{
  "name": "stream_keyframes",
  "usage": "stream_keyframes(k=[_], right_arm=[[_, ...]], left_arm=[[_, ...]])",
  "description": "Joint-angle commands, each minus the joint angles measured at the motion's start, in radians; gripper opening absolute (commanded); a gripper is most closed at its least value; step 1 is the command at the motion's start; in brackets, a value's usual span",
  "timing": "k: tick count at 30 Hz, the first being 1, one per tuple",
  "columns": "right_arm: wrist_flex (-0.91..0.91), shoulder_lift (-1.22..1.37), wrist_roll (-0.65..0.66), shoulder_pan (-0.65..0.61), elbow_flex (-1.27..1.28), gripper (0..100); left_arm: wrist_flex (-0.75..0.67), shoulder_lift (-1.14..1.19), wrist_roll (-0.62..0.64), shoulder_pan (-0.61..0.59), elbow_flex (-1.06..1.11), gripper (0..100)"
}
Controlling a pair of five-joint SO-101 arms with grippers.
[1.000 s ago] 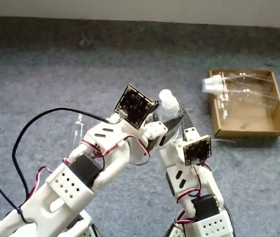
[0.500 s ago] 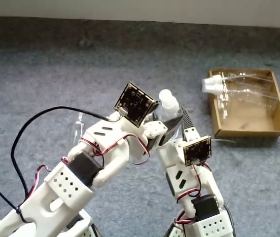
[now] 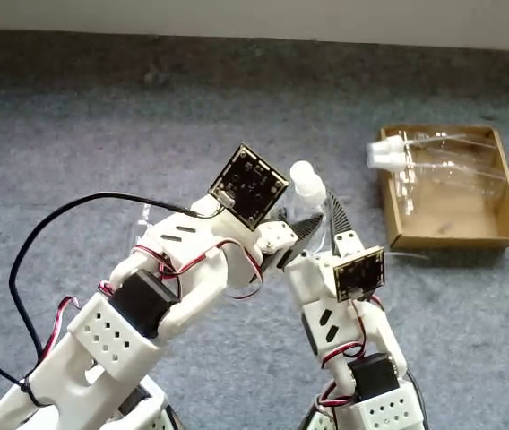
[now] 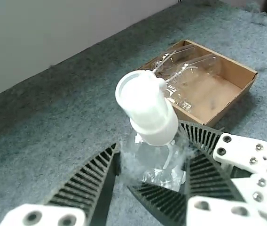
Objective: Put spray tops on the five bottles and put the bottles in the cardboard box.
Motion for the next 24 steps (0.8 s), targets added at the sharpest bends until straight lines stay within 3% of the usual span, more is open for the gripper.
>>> stream_keyframes(k=[1,6,13,24], right_arm=[[-0.022,-0.007,-0.005,0.019,0.079,13.9],[-0.022,-0.007,-0.005,0.019,0.079,13.9],[-0.022,-0.007,-0.005,0.019,0.079,13.9],[-0.022,-0.007,-0.005,0.019,0.079,13.9]], left_arm=[[0.003,-0.012,-0.012,-0.025,-0.07,17],[0.008,-0.013,-0.012,-0.028,-0.102,17],[0.153,-0.013,-0.012,-0.035,-0.107,17],[0.259,-0.013,-0.014,-0.035,-0.194,16]])
